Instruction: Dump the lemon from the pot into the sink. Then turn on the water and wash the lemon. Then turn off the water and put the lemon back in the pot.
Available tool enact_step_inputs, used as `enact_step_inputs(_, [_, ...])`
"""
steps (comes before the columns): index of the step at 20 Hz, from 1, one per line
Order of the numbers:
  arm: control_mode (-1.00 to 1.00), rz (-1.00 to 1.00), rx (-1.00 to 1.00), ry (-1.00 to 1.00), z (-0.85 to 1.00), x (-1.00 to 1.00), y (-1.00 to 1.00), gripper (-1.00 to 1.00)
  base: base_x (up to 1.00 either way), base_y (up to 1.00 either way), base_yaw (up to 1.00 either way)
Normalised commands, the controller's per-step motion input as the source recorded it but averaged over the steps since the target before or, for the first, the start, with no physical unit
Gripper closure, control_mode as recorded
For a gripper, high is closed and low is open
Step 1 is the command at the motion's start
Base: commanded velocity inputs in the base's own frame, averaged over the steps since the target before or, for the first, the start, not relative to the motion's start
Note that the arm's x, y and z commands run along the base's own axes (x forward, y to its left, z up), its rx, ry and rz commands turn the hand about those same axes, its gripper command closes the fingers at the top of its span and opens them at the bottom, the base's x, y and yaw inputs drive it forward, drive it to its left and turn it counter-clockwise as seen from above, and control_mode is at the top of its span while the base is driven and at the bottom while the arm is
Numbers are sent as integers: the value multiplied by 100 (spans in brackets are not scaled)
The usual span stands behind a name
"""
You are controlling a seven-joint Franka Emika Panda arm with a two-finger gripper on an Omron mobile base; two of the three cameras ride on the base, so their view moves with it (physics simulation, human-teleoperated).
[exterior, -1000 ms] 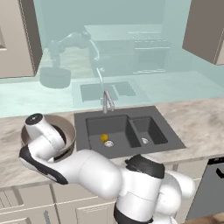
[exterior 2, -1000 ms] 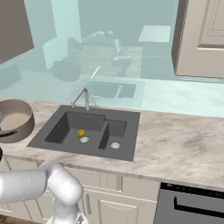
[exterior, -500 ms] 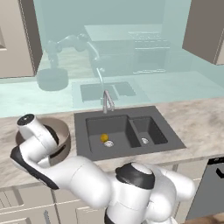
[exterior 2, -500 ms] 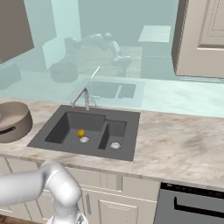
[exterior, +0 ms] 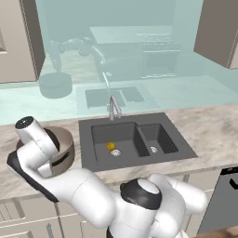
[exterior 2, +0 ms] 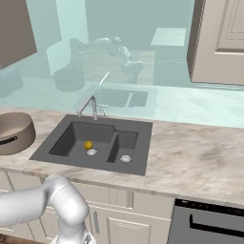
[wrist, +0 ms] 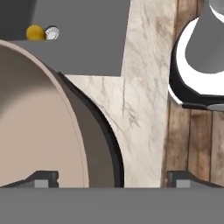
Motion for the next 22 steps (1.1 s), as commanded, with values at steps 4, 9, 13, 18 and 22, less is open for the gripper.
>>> enact_step_inputs(4, [-100, 0, 0, -5, 56, 0, -8, -100, 0, 0, 0])
enact_step_inputs(9, [-100, 0, 2, -3, 58, 0, -37, -100, 0, 0, 0])
enact_step_inputs(13, [-100, -1, 5, -5, 55, -2, -78, -100, 0, 0, 0])
enact_step_inputs(18, [-100, -3, 7, -15, 46, -17, -99, -100, 0, 0, 0])
enact_step_inputs(22, [-100, -9, 7, -23, 39, -30, -97, -100, 0, 0, 0])
